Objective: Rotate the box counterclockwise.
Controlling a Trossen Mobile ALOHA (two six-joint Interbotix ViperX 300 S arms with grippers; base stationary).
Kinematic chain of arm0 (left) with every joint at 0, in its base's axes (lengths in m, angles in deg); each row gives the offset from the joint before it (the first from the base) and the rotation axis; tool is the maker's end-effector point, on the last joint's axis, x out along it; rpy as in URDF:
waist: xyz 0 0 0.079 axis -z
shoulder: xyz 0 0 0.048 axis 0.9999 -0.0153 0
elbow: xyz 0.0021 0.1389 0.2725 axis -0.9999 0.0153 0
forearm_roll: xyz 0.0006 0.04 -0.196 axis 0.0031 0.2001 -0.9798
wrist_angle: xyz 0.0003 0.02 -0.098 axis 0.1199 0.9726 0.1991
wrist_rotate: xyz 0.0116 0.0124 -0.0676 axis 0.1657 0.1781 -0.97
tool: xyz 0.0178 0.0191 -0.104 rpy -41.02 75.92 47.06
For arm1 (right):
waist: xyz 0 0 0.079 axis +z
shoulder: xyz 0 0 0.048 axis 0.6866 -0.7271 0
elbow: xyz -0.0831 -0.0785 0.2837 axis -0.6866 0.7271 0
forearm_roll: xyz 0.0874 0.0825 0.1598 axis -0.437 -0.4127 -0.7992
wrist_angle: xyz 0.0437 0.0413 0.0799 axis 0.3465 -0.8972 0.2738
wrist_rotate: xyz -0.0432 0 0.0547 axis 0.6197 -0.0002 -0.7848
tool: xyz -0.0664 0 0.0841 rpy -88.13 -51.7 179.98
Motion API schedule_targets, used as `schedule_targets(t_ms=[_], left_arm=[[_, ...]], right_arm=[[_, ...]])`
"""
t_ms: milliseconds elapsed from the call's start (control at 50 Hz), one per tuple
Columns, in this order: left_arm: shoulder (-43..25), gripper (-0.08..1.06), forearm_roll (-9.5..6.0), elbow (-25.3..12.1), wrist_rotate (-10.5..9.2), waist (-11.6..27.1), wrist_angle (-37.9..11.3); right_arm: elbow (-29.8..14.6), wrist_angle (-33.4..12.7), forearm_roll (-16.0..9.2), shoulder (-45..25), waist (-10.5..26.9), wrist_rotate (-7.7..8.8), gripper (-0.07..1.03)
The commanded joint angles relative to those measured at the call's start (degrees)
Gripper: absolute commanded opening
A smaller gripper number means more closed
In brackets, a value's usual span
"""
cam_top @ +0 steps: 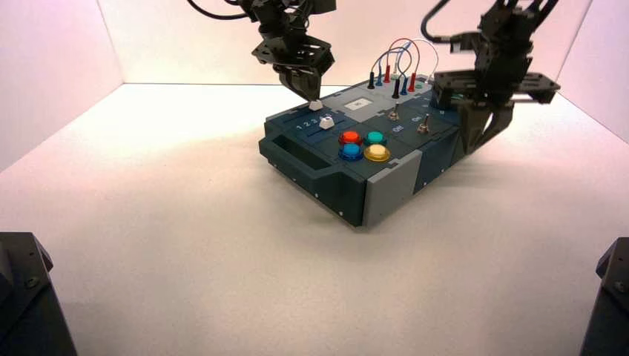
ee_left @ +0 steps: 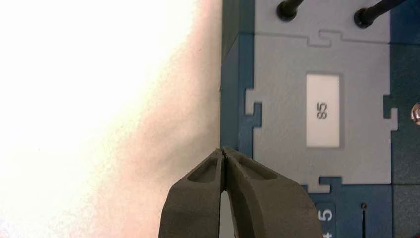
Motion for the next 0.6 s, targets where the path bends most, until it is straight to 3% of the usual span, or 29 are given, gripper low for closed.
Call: schedule_targets(t_ms=[20,140,280,600], left_arm=[[2.2,-0.03,-0.70,-3.2,0.26,3.8,-2.1],[3.1,-0.03,-0.62,-5.5,0.26,3.4,-4.0],[4.9,-0.03,-0.53,-5.6,0.18,3.3,-5.5],[15.6,-0.03,-0.44,2.6,-0.09,1.5,-5.4]], right_arm=[[-2.3,-1.5,-0.4,5.9,0.8,-0.09,-0.02],[-3.9,-4.5,-0.5,8.2,0.8,0.00,-0.02],[-3.7,-5.9,-0.6,10.9,1.1,0.00,-0.02],[-1.5,-6.7,-0.8,17.5,3.7,0.62,-0.02]])
